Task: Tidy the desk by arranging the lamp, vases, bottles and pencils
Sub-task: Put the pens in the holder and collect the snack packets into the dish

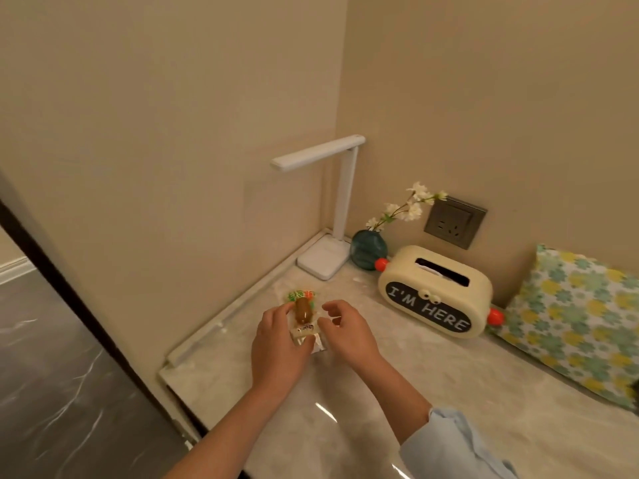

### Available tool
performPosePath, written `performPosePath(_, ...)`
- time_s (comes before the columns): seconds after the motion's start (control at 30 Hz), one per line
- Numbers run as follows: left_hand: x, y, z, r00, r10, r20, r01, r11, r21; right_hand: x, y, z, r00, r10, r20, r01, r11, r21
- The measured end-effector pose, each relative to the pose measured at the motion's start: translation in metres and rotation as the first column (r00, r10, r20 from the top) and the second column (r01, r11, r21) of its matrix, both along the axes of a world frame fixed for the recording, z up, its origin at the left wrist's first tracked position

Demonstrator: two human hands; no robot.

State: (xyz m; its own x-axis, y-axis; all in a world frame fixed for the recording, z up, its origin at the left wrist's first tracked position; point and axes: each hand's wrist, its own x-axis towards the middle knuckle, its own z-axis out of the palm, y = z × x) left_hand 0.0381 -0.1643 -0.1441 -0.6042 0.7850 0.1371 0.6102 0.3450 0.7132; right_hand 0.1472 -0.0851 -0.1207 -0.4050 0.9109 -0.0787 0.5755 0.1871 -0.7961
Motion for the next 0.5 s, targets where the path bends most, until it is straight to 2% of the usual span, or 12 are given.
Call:
performPosePath(0.13,-0.012,0.008,-0.014,0.997,0.019,-0.073,-0.029,0.991,-0.134,-0.033,0.016,-0.002,0.997,-0.015,0.08,0.02,0.998,-0.068)
performPosePath(0.2,-0.017,0.013,-0.021,0.995,0.012,-0.097,-0.028,0.986,-0.166,-0.045,0.023,-0.006,0.989,-0.011,0.145,0.019,0.998,-0.053)
performPosePath(0.43,-0.023,0.022,-0.025,0.993,-0.066,-0.095,0.051,0.988,-0.148,-0.051,0.03,-0.016,0.964,-0.012,0.266,0.002,0.999,0.038)
performPosePath(0.5,-0.026,0.021,-0.025,0.991,-0.1,-0.094,0.085,0.984,-0.154,-0.05,0.033,-0.016,0.961,0.01,0.277,-0.015,1.0,0.017)
